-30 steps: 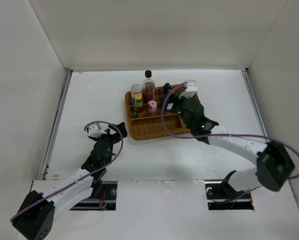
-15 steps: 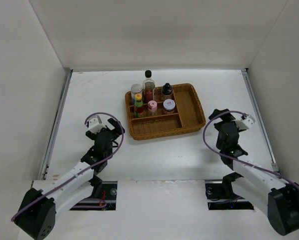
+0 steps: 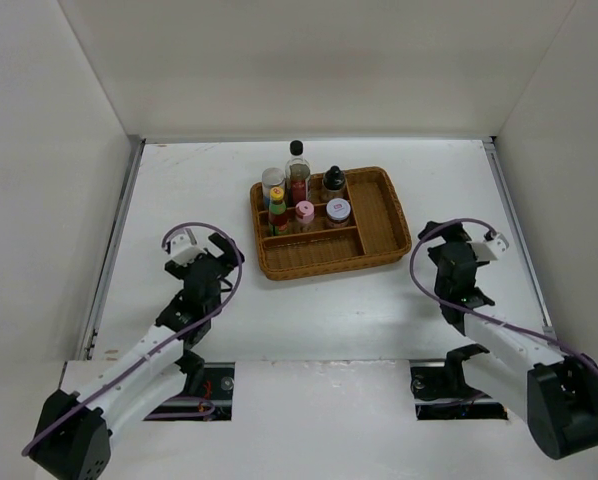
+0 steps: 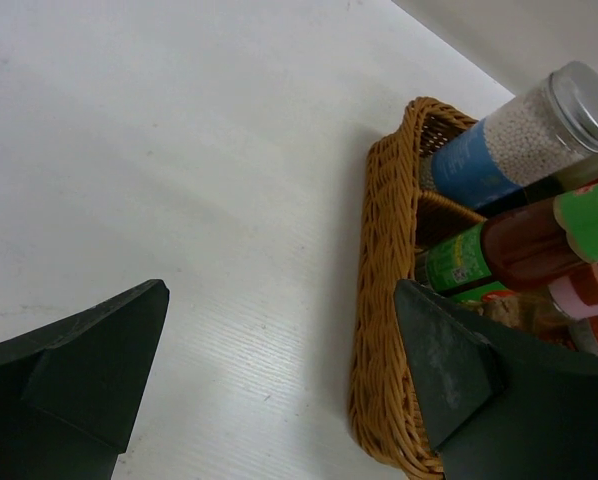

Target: Organize the condiment bottles

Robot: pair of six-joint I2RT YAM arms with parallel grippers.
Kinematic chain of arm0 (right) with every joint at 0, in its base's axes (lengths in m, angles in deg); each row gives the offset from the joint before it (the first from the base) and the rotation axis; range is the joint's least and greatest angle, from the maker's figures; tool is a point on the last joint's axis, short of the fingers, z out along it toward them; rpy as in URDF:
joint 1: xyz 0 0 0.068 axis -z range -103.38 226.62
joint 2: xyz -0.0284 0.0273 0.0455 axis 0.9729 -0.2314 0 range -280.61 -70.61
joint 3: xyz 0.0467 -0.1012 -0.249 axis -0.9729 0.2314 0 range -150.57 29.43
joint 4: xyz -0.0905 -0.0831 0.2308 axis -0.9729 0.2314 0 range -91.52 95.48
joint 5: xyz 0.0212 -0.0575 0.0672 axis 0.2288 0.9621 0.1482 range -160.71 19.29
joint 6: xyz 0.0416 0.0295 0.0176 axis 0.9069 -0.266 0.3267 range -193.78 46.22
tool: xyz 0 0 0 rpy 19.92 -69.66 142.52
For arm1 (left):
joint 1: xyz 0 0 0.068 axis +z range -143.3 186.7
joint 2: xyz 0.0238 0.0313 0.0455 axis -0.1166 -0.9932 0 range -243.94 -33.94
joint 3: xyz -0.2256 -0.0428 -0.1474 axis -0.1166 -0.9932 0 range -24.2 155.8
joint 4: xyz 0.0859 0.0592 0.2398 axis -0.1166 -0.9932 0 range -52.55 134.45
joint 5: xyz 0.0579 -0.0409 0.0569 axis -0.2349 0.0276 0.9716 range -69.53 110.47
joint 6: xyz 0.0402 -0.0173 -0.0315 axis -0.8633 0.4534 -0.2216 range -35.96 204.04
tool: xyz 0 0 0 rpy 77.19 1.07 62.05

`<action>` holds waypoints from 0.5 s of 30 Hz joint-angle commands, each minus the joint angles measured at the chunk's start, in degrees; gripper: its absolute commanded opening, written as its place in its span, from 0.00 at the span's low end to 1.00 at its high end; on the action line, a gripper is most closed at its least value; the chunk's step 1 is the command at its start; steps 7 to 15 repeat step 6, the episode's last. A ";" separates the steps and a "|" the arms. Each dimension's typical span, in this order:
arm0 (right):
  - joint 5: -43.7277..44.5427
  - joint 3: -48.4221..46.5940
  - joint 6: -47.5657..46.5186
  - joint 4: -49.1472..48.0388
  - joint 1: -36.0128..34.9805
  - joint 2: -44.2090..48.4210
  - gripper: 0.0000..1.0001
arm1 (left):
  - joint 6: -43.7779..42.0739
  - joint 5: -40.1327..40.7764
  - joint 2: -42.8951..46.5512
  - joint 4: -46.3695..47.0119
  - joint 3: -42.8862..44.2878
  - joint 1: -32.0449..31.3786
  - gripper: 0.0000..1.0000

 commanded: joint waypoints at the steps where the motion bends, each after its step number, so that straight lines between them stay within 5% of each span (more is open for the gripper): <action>1: -1.27 -1.81 0.76 -1.10 0.07 0.90 1.00 | 0.42 -1.53 -1.50 1.97 3.66 -1.11 1.00; 15: -1.27 -2.07 0.58 -1.10 0.07 0.64 1.00 | 0.24 -1.97 -4.41 2.67 6.57 -1.28 1.00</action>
